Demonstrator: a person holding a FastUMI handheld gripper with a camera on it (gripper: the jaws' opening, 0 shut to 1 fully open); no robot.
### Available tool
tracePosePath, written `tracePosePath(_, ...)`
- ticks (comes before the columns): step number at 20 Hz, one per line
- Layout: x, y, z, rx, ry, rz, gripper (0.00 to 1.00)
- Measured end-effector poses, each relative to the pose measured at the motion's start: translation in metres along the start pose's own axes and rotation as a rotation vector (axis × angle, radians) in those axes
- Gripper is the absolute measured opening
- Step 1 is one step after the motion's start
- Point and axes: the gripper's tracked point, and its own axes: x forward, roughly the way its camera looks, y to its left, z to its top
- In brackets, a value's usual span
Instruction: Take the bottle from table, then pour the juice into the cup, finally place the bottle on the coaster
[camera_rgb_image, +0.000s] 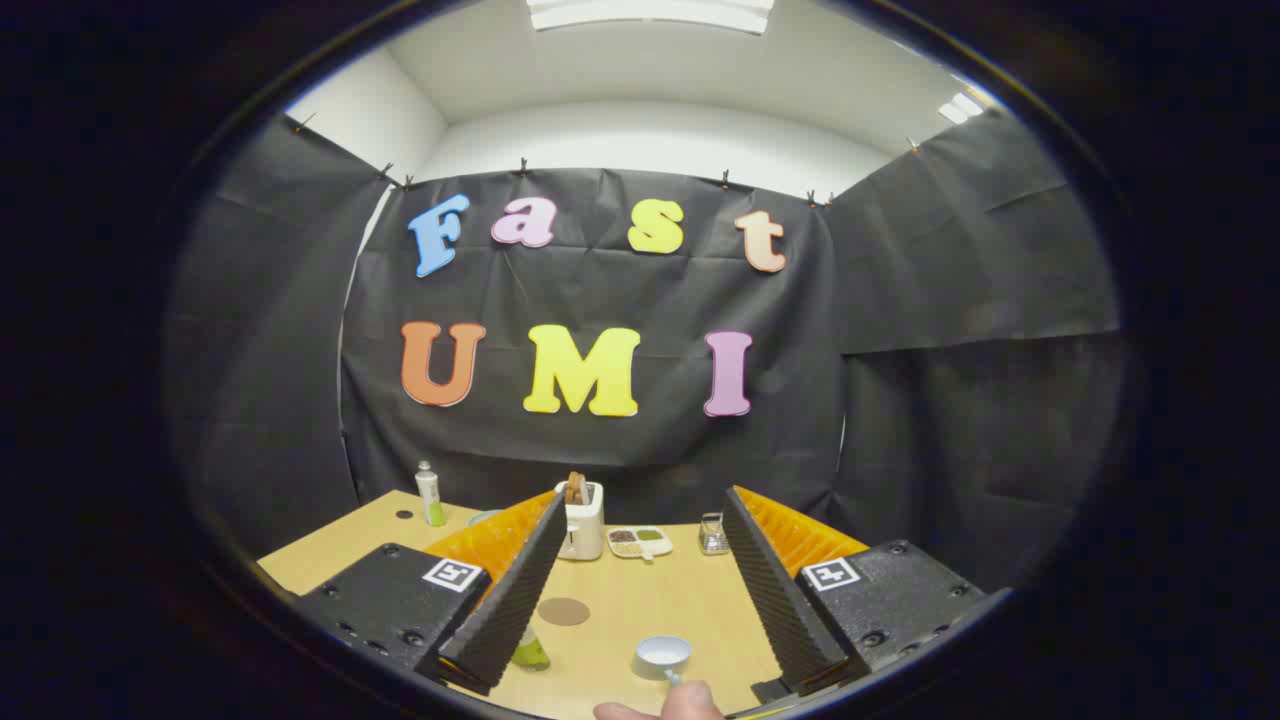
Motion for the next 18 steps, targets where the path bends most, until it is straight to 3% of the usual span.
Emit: tracePosePath(18, -0.010, 0.022, -0.030, 0.009, 0.072, 0.085, 1.00)
